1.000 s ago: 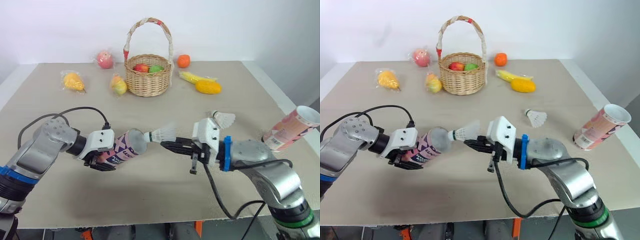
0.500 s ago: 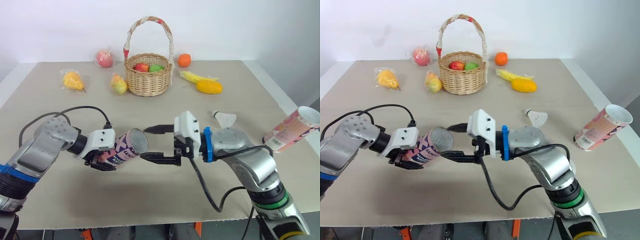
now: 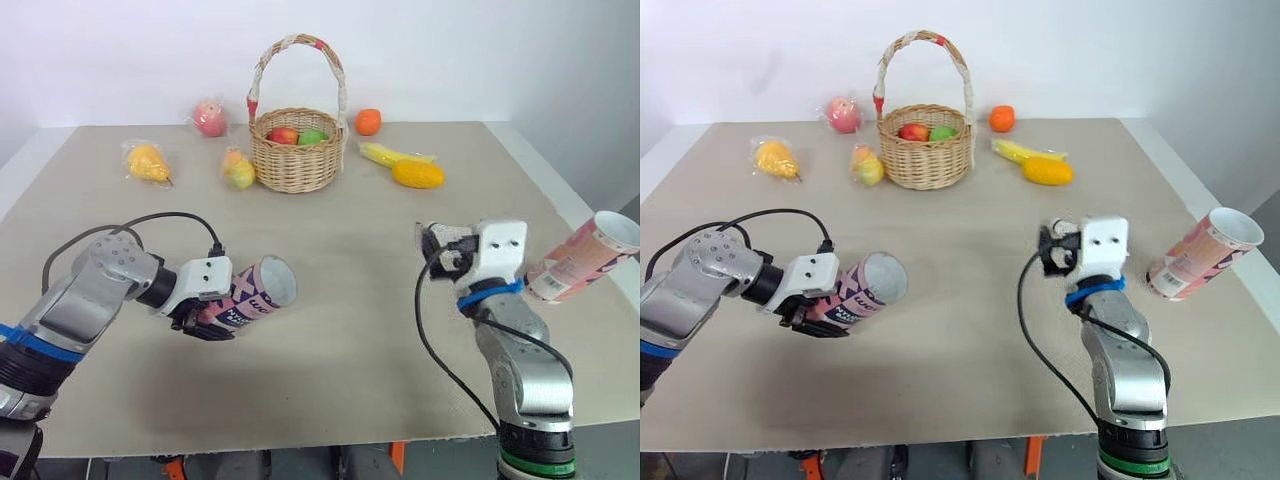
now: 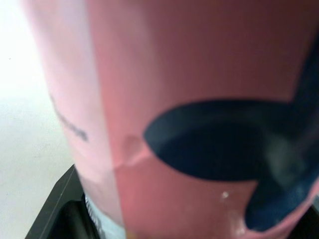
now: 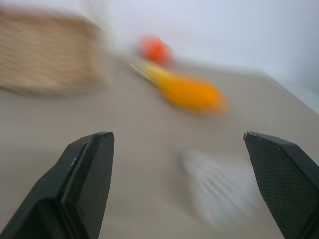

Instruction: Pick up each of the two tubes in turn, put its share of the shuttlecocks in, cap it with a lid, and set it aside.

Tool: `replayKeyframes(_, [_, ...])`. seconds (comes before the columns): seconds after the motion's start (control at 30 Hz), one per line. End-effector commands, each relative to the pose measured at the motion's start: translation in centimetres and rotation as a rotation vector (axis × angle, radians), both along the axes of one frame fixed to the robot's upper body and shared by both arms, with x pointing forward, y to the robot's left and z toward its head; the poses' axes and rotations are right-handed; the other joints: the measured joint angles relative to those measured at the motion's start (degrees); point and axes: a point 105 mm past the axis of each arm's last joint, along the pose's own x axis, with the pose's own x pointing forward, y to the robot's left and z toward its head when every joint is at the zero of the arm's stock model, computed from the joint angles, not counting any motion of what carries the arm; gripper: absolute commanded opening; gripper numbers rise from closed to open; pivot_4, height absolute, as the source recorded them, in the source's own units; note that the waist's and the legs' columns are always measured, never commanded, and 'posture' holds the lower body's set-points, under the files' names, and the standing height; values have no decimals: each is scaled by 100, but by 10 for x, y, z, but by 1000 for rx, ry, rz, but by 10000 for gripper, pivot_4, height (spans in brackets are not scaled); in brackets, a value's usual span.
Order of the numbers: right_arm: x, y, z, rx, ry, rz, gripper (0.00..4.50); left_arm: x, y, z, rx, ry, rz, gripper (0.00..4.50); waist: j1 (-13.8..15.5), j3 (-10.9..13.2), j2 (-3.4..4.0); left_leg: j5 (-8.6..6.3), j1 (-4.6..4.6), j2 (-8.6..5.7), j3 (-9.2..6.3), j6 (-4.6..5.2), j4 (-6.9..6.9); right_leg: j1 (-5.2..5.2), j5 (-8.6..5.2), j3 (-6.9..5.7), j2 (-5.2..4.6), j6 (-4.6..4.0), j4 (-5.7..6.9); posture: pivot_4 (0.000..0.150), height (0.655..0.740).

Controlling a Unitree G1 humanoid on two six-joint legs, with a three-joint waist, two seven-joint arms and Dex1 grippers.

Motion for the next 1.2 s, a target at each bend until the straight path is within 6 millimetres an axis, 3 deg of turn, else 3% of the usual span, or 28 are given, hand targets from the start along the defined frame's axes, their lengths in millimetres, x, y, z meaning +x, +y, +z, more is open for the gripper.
replayKeyframes(0.03, [4, -9, 1, 27, -5, -50, 44519, 1, -6, 0, 1, -10, -28, 30311, -1, 0, 4, 0, 1, 0, 1, 1, 0, 0, 0, 3, 0, 0, 0, 1500, 7400])
replayKeyframes(0.23, [28, 2, -16, 51, 55, 14, 44519, 1, -6, 1, 2, -15, -22, 30311, -1, -1, 4, 4, 4, 1, 1, 6, 2, 5, 4, 2, 0, -1, 0, 1500, 7400])
replayKeyframes(0.37, [59, 12, -17, 138, 73, 44, 44519, -1, -5, 0, 3, -14, -14, 30311, -12, 1, 7, 5, 6, 1, 5, 8, 3, 5, 10, 8, 0, 2, -1, 1500, 7400])
replayKeyframes(0.47, [72, 15, -17, 174, 70, 41, 44519, -1, -4, 1, 3, -17, -9, 30311, -7, 1, 8, 6, 6, 2, 3, 9, 1, 6, 11, 4, 5, 2, -2, 1500, 7400])
replayKeyframes(0.57, [82, 18, -20, 242, 80, 39, 37158, -2, -2, 2, 5, -20, -3, 30311, -2, 1, 7, 5, 1, 2, -8, 10, -4, 6, 13, -2, 1, 17, -2, 1500, 7400])
replayKeyframes(0.73, [87, 11, -21, 274, 77, 4, 14812, -4, -2, 2, 3, -22, 0, 30311, -14, 2, 9, 2, 0, 0, -4, 12, -9, 4, 28, 2, -3, -8, -5, 1500, 7400])
replayKeyframes(0.83, [84, 7, -22, 272, 75, 0, 1713, -4, -2, 1, 1, -22, 1, 30311, -17, 2, 9, 2, 1, 0, -4, 12, -10, 4, 27, 2, -2, -8, -5, 1500, 7400])
replayKeyframes(0.93, [79, 6, -19, 263, 58, 18, 687, -3, -2, 1, 0, -24, 2, 30311, -16, 2, 9, 3, 2, 2, -5, 12, -9, 4, 22, 1, 1, 2, -5, 1500, 7400])
replayKeyframes(1.0, [74, 17, -11, 273, 35, 117, 687, -3, -3, 1, -1, -27, 1, 30311, -16, 2, 10, 3, 1, 2, -8, 12, -9, 5, 10, -1, 1, 20, -4, 1500, 7400])
replayKeyframes(1.03, [70, 26, -7, 273, 32, 186, 687, -3, -3, 1, -2, -27, 1, 30311, -16, 3, 13, 3, 2, 2, -7, 12, -9, 5, 10, 0, 1, 20, -4, 1500, 7400])
replayKeyframes(1.07, [58, 51, 8, 239, 10, 390, 687, -3, -3, 0, -3, -27, 0, 30311, -15, 4, 15, 2, 1, 2, -7, 12, -10, 4, 10, 1, 0, 21, -4, 1500, 7400])
replayKeyframes(1.13, [17, 103, 27, 149, 28, 812, 687, -3, -3, 0, -3, -25, -2, 30311, -13, 12, 29, 2, -2, 1, -9, 12, -9, 4, 9, 0, -2, 23, -5, 1500, 7400])
replayKeyframes(1.2, [-12, 123, 40, 98, 38, 1025, 687, -2, -3, 0, -5, -24, -3, 30311, -14, 21, 44, -2, -1, 3, -18, 19, -9, 4, 8, 4, -1, 25, -6, 1500, 7400])
